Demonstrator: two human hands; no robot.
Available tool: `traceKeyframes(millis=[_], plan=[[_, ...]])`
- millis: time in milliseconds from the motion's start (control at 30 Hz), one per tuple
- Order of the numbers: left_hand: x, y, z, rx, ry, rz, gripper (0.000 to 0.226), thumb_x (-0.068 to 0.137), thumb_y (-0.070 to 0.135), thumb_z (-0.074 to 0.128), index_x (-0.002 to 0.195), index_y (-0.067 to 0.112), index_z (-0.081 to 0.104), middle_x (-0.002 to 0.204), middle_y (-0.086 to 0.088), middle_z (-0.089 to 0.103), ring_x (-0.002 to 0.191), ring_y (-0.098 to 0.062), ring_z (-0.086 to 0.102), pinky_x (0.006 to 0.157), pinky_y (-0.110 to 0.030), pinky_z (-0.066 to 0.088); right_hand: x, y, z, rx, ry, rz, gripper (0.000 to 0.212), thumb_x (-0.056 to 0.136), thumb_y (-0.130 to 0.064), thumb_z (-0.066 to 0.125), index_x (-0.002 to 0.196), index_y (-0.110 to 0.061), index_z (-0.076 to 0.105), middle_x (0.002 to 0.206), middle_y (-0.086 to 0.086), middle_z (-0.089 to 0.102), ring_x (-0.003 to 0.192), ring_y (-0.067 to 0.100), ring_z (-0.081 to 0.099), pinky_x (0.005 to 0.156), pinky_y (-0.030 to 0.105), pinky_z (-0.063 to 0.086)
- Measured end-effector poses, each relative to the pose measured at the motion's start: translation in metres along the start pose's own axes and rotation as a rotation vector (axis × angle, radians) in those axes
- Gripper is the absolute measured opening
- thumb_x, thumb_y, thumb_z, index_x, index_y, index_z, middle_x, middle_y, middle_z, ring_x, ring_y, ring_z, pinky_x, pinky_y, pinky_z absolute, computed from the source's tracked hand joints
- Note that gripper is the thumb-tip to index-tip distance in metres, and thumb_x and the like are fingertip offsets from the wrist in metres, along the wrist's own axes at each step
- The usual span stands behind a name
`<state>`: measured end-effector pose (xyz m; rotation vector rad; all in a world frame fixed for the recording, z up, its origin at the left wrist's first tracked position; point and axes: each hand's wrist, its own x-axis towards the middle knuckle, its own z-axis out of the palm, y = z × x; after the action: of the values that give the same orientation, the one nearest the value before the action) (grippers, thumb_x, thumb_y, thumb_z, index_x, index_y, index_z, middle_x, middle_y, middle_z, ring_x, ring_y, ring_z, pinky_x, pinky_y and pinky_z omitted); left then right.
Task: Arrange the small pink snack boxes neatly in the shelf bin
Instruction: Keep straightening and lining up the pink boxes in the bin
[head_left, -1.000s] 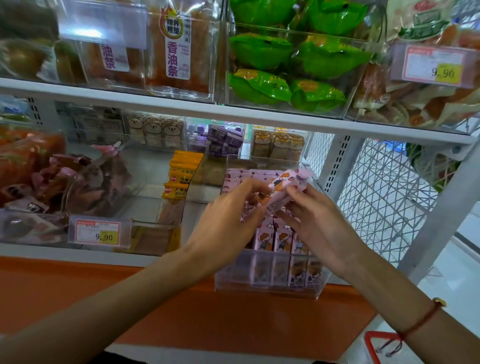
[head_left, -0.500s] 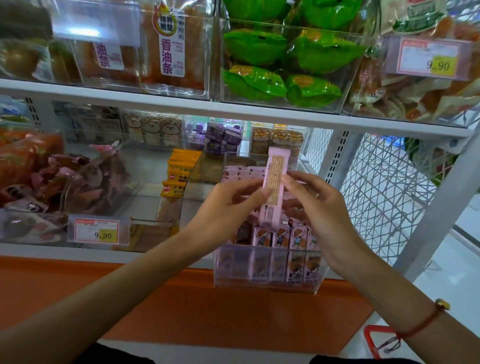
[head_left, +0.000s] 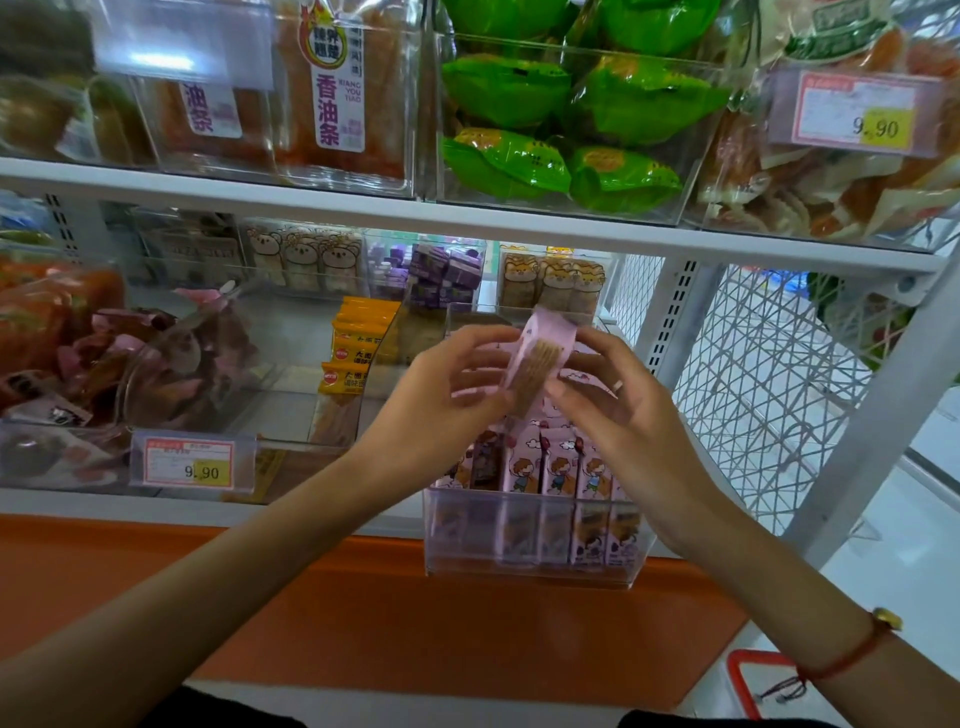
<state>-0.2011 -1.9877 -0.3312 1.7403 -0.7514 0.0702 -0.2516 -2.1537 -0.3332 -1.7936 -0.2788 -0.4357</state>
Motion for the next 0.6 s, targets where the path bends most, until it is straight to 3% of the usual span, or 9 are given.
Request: traceKeyframes(millis=[100, 233, 333, 467, 600], plan=[[-0.001, 0.0, 0.001, 0.017, 0.008, 0.09, 0.042, 0.085, 0.011, 0.067, 0.119, 0.031, 0.054, 0.115, 0.013, 0.064, 0.107, 0.002, 0.06, 0.09, -0.014, 0.049, -0.003, -0.002, 0.003, -0.027, -0.016, -0.094, 0.035, 0.085, -0.014, 0.064, 0.113, -0.031, 0.052, 0.114, -0.009, 0.063, 0.107, 0.007, 0.062, 0.094, 0.03, 0.051], [-0.001, -0.001, 0.001, 0.017, 0.011, 0.112, 0.04, 0.086, 0.01, 0.067, 0.114, 0.035, 0.054, 0.114, 0.015, 0.064, 0.108, 0.004, 0.059, 0.09, -0.013, 0.048, -0.003, -0.002, 0.004, -0.041, -0.018, -0.121, 0.035, 0.087, -0.013, 0.063, 0.115, -0.03, 0.052, 0.115, -0.011, 0.062, 0.11, 0.006, 0.06, 0.097, 0.034, 0.05], [0.0, -0.002, 0.0, -0.019, 0.027, 0.076, 0.037, 0.085, 0.009, 0.067, 0.114, 0.03, 0.056, 0.113, 0.012, 0.065, 0.104, 0.001, 0.062, 0.087, -0.014, 0.05, -0.002, 0.0, 0.003, -0.061, -0.026, -0.099, 0.042, 0.088, -0.024, 0.059, 0.126, -0.035, 0.047, 0.123, -0.012, 0.059, 0.115, 0.002, 0.057, 0.1, 0.031, 0.048], [0.002, 0.0, -0.001, -0.192, 0.168, -0.028, 0.032, 0.08, 0.029, 0.068, 0.108, 0.03, 0.053, 0.106, 0.01, 0.065, 0.093, 0.001, 0.066, 0.071, -0.012, 0.052, -0.003, 0.002, 0.006, -0.197, -0.138, -0.05, 0.075, 0.079, -0.052, 0.057, 0.144, -0.047, 0.02, 0.135, -0.034, 0.038, 0.124, -0.012, 0.04, 0.1, 0.016, 0.037], [0.001, 0.002, 0.003, -0.286, 0.194, -0.114, 0.055, 0.069, 0.044, 0.067, 0.116, 0.019, 0.053, 0.11, 0.003, 0.066, 0.09, -0.005, 0.07, 0.067, -0.016, 0.055, -0.004, 0.003, 0.013, -0.198, -0.058, -0.106, 0.057, 0.085, -0.037, 0.06, 0.139, -0.031, 0.039, 0.13, -0.012, 0.053, 0.114, 0.001, 0.055, 0.092, 0.022, 0.05]])
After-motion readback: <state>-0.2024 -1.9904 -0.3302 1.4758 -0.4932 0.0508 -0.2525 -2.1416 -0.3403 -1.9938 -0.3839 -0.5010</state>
